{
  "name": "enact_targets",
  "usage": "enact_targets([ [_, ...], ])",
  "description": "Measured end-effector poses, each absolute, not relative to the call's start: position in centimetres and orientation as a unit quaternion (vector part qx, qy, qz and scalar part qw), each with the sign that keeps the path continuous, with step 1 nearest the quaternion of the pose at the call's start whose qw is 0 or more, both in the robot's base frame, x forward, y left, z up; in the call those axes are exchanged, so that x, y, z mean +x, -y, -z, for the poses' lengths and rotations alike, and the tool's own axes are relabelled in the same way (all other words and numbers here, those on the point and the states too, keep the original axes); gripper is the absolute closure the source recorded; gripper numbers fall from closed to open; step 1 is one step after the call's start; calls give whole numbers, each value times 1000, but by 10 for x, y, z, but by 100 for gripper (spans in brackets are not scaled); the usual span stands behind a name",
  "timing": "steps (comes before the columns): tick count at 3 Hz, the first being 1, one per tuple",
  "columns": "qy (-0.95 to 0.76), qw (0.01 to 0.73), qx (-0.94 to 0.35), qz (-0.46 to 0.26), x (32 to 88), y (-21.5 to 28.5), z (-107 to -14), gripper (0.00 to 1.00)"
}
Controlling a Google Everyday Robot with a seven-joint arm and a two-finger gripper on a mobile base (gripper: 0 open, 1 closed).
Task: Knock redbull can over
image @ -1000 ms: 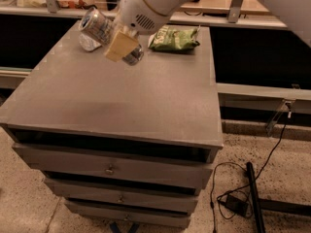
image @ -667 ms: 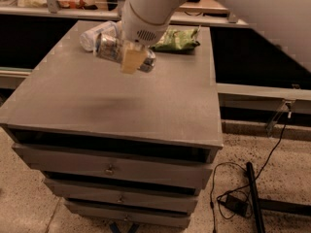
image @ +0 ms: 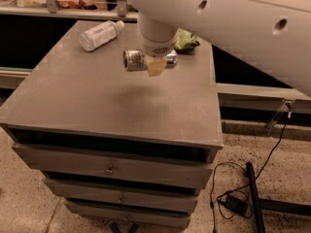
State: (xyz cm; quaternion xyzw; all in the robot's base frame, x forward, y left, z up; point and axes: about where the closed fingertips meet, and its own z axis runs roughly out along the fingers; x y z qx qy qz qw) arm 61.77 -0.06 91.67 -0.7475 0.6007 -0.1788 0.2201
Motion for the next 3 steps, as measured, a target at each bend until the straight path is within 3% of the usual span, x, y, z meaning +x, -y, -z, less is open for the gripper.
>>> enact_targets([
  [1, -562, 214, -767, 224, 635, 18, -906, 100],
  [3, -480, 230, -827, 182, 630, -6, -878, 100],
])
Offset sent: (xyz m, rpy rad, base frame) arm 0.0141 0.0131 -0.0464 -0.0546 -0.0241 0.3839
